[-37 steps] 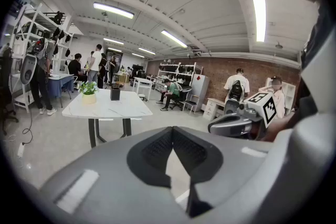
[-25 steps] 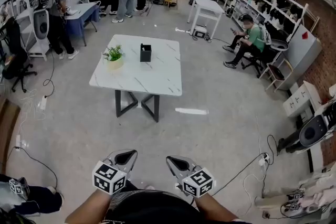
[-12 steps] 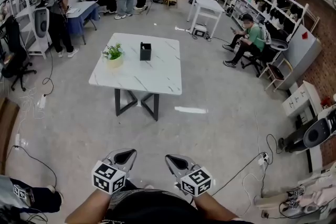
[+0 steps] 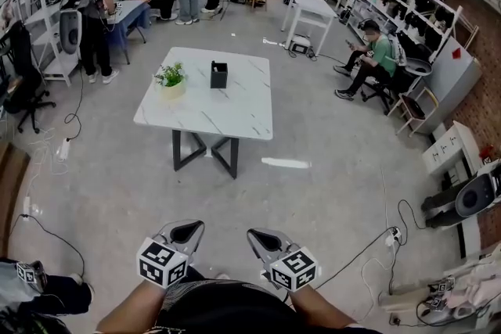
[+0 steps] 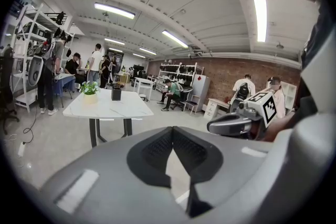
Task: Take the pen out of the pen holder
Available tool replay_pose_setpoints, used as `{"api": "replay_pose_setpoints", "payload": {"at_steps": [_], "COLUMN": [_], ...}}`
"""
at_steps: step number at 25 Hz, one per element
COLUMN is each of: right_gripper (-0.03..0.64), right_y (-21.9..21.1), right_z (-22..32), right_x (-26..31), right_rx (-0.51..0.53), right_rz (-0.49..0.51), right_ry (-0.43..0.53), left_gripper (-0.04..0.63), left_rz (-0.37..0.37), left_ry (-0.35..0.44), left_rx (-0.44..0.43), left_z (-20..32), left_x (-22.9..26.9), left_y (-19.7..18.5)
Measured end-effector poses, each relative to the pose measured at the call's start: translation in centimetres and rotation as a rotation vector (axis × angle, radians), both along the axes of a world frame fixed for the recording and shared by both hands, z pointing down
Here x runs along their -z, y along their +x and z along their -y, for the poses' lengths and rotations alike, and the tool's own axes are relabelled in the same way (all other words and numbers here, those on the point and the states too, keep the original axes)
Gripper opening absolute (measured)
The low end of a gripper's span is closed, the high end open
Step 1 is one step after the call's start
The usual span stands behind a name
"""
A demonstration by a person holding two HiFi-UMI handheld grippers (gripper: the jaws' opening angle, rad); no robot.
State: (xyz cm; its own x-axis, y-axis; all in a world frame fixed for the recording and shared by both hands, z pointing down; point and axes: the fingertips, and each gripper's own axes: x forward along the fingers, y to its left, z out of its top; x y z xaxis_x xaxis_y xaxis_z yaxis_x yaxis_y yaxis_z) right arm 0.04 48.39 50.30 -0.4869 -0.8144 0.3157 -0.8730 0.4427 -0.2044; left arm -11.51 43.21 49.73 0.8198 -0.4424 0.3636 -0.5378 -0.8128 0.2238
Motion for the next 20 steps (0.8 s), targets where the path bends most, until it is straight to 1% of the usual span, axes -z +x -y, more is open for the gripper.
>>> {"api": "replay_pose_setpoints", "payload": {"at_steps": [12,16,20], "right_gripper": [0.000,0.000,0.000], "right_y": [0.3,0.3,0.2], "right_z": [0.0,0.2,0.7], "right_x": [-0.2,-0.8,-1.4], "right_rx": [0.014,0.019,0.028], "right_rz": [0.018,0.026,0.033], "right_ry": [0.003,-0.018,-0.032], "left_gripper": [0.057,0.057,0.057], "left_rz": [0.021,0.011,0.028], "left_ry": [-0.009,-0.019,-0.031], "left_rx": [-0.001,0.013,0.023], "left_z": [-0.3,0.2,0.2], "left_x": [-0.5,-0.4,-1.2], "left_y": [0.6,0.5,0.1]}}
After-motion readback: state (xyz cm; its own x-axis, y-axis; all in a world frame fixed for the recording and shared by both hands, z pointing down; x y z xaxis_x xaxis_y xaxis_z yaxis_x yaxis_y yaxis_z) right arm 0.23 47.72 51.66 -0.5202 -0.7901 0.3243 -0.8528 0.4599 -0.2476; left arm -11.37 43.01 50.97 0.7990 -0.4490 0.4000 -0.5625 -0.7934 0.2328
